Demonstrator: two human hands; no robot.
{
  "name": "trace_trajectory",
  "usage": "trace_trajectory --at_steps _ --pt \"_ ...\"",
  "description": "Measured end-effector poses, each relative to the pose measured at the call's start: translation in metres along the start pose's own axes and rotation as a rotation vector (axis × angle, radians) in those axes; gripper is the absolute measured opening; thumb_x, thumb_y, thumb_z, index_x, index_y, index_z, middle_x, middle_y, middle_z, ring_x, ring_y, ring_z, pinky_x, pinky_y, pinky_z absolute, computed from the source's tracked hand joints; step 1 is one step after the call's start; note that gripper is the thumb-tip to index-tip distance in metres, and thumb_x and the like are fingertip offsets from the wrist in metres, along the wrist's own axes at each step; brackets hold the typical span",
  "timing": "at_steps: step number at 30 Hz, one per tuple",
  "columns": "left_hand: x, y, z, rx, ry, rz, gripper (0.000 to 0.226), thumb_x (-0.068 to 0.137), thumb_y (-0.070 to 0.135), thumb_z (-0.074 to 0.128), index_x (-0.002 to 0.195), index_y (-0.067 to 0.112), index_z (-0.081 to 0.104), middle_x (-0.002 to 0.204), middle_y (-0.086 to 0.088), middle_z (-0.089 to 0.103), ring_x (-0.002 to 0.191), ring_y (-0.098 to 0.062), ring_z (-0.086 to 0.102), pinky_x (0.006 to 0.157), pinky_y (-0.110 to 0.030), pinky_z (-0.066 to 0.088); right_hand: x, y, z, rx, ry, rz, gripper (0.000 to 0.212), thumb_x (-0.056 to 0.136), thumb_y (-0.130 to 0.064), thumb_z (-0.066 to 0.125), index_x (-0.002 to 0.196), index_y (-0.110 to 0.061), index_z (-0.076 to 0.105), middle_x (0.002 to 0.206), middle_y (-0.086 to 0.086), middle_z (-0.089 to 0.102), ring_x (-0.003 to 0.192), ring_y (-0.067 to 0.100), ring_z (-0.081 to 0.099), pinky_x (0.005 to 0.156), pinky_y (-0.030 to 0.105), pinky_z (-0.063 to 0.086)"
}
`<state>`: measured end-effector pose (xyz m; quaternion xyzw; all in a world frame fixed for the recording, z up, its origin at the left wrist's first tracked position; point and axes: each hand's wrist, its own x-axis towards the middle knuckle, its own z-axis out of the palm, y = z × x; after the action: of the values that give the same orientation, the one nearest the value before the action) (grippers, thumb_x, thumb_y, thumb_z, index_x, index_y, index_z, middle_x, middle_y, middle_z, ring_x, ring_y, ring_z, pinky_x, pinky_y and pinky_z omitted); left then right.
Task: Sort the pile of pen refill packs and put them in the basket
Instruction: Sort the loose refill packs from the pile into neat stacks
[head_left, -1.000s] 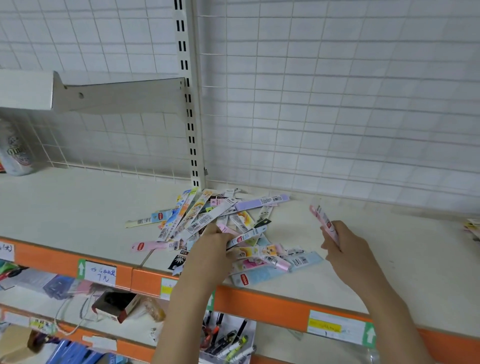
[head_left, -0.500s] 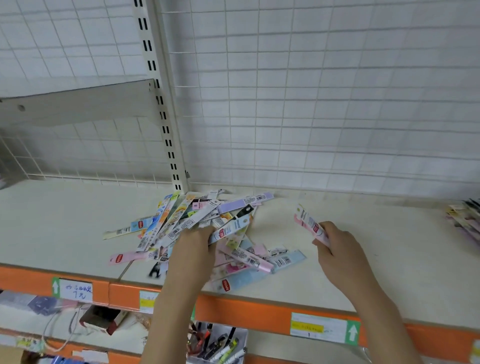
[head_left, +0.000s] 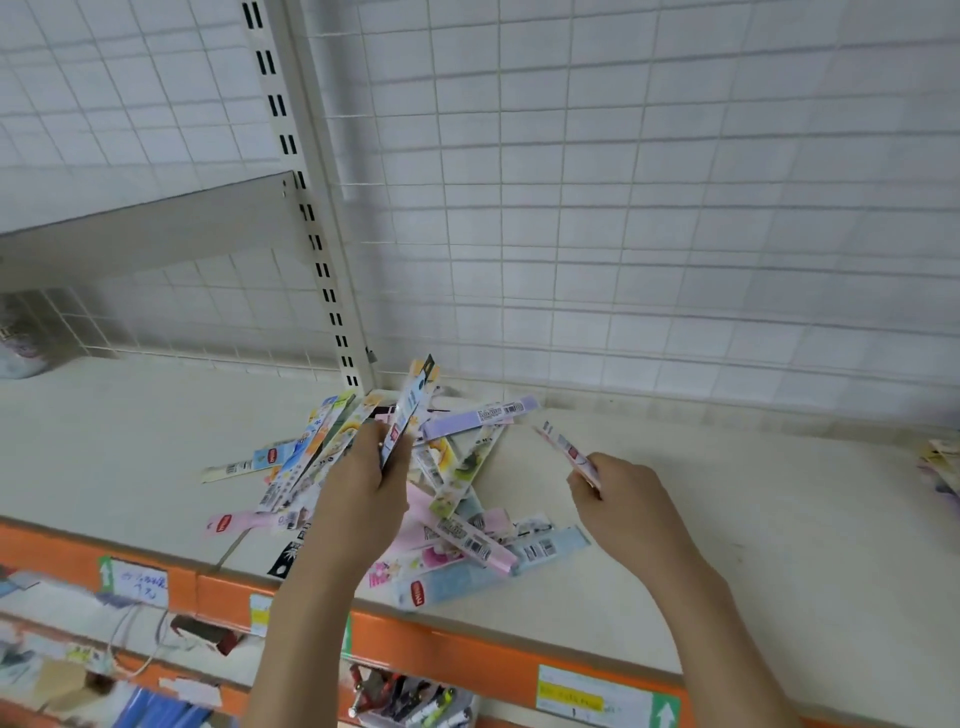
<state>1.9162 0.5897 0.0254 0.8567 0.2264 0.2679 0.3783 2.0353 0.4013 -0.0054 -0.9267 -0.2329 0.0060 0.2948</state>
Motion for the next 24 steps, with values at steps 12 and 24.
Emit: trace_trajectory --at_steps 12,24 --pt "-0.006 -0.037 -0.034 0.198 0.163 -0.208 0.029 0.090 0.029 0.055 0.066 0.017 0.043 0.052 -0.007 0.047 0.054 -0.025 0.048 0.052 -0.031 0.035 0.046 -0.031 0.035 -0.131 -0.198 -0.199 0.029 0.093 -0.018 0.043 0.065 -0.023 0.041 0.073 -0.003 0.037 0.070 0.023 0.047 0.049 0.024 0.028" --pt "0.039 -0.088 -0.070 0.135 0.104 -0.188 0.035 0.091 0.023 0.053 0.059 0.024 0.038 0.048 0.003 0.041 0.047 -0.014 0.040 0.048 -0.028 0.029 0.075 -0.060 0.071 -0.295 -0.263 -0.170 0.030 0.092 -0.023 0.047 0.119 -0.024 0.058 0.097 -0.002 0.035 0.083 0.021 0.051 0.068 0.028 0.039"
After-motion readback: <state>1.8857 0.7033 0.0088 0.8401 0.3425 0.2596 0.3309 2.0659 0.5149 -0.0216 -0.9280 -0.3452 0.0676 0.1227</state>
